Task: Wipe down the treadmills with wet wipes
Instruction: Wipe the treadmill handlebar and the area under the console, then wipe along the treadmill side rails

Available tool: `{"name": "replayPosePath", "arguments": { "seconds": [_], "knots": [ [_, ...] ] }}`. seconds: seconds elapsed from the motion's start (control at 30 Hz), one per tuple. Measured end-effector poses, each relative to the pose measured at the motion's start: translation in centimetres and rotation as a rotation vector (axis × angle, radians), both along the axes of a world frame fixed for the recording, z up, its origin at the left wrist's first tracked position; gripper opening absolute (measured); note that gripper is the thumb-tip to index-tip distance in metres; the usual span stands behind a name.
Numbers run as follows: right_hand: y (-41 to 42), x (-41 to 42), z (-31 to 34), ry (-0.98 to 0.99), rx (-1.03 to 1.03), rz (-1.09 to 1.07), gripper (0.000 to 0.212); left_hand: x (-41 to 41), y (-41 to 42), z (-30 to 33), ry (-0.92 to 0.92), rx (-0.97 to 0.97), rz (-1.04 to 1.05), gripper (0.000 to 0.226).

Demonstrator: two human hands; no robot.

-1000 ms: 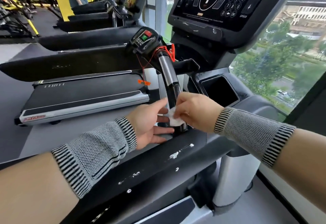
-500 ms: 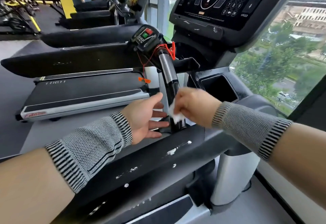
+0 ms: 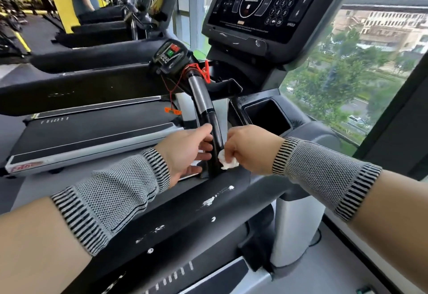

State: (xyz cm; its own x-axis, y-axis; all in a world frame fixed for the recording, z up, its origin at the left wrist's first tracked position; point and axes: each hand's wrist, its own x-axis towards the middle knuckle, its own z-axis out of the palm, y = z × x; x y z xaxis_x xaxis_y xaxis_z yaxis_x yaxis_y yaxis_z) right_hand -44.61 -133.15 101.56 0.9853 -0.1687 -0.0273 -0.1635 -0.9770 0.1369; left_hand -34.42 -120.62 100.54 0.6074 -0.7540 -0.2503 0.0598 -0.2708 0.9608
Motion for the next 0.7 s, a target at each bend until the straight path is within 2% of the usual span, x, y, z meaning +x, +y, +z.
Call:
{"name": "replayPosePath", "arguments": {
  "seconds": [0.13, 0.23, 0.4, 0.43, 0.5, 0.57, 0.63, 0.7],
  "knots": [
    [0.3, -2.4, -1.3, -0.073, 0.07, -0.019, 0.031, -0.8, -1.7, 0.7, -0.107, -0.026, -0.036, 0.036],
    [-1.3, -3.5, -1.4, -0.151, 0.029, -0.104, 0.028, -1.6, -2.9, 0.7, -0.128, -0.02, -0.073, 0.035],
    [-7.8, -7.9, 0.4, -0.62, 0.065, -0.47, 0.022, -2.5, -4.9, 1.0, -0.17, -0.003, -0.14, 0.03],
    [-8.9, -8.6, 0.3, -0.641, 0.033, -0.535, 0.023, -2.7, -5.5, 1.1, -0.183, 0.002, -0.148, 0.028],
    [-10.2, -9.3, -0.5, -0.53, 0.003, -0.625, 0.027, -3.3, -6.9, 1.4, -0.224, 0.017, -0.175, 0.026],
    [-9.7, -9.0, -1.6, -0.414, 0.013, -0.584, 0.028, -3.9, -8.6, 1.7, -0.272, 0.021, -0.209, 0.025],
    [-8.5, -8.3, -2.8, -0.42, -0.011, -0.314, 0.023, -4.4, -10.4, 1.8, -0.314, 0.029, -0.242, 0.023],
    [-8.6, -8.1, -3.5, -0.399, 0.046, -0.174, 0.019, -4.6, -11.9, 1.8, -0.384, 0.052, -0.277, 0.025]
  ]
}}
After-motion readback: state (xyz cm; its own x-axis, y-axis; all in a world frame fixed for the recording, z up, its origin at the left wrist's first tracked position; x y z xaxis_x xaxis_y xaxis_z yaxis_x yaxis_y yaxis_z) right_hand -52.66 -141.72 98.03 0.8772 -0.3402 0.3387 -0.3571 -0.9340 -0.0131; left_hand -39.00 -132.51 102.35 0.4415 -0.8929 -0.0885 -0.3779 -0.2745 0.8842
